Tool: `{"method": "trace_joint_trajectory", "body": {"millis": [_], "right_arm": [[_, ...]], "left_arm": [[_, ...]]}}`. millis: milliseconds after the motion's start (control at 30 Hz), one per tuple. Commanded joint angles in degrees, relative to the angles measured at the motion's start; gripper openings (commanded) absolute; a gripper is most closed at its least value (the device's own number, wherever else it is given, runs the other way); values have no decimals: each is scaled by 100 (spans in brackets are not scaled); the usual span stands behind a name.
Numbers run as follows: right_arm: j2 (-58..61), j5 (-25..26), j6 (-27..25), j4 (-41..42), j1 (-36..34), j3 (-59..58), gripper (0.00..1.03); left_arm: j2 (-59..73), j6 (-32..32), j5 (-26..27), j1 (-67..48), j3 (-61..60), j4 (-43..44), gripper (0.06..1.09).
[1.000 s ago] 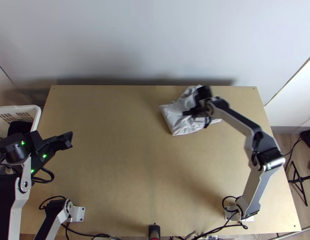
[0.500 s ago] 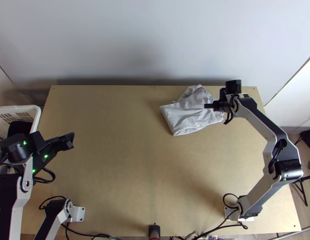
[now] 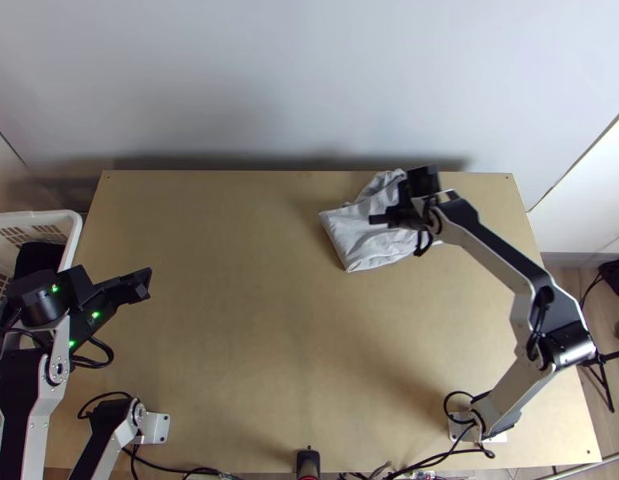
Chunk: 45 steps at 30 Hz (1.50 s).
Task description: Fold the t-shirt
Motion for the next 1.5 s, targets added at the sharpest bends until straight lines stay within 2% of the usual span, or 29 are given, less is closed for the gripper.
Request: {"method": "trace_joint_trajectory", "body": {"millis": [0, 333, 467, 733, 900, 1067, 1300, 1467], "right_arm": [[519, -8, 44, -2, 326, 75, 3], [1099, -8, 9, -2, 598, 259, 3], [1161, 36, -325, -72, 414, 224, 3], [783, 177, -844, -275, -615, -268, 3], [449, 168, -1108, -134, -1335, -664, 3], [264, 168, -1442, 77, -1775, -1042, 3], [361, 168, -1943, 288, -2759, -796, 3], [335, 159, -2004, 262, -3208, -549, 3]], "left_arm": [[-115, -116, -3, 19, -51, 13, 102], [-379, -125, -11, 274, 10, -136, 102], [-458, -142, -3, 344, 63, -233, 102], [-519, -432, -3, 344, 344, -382, 102], [-590, -590, -3, 318, 335, -418, 102], [-651, -626, -3, 327, 318, -470, 102], [-783, -555, -20, 335, 247, -541, 102], [-897, -520, -20, 335, 133, -585, 102]]}}
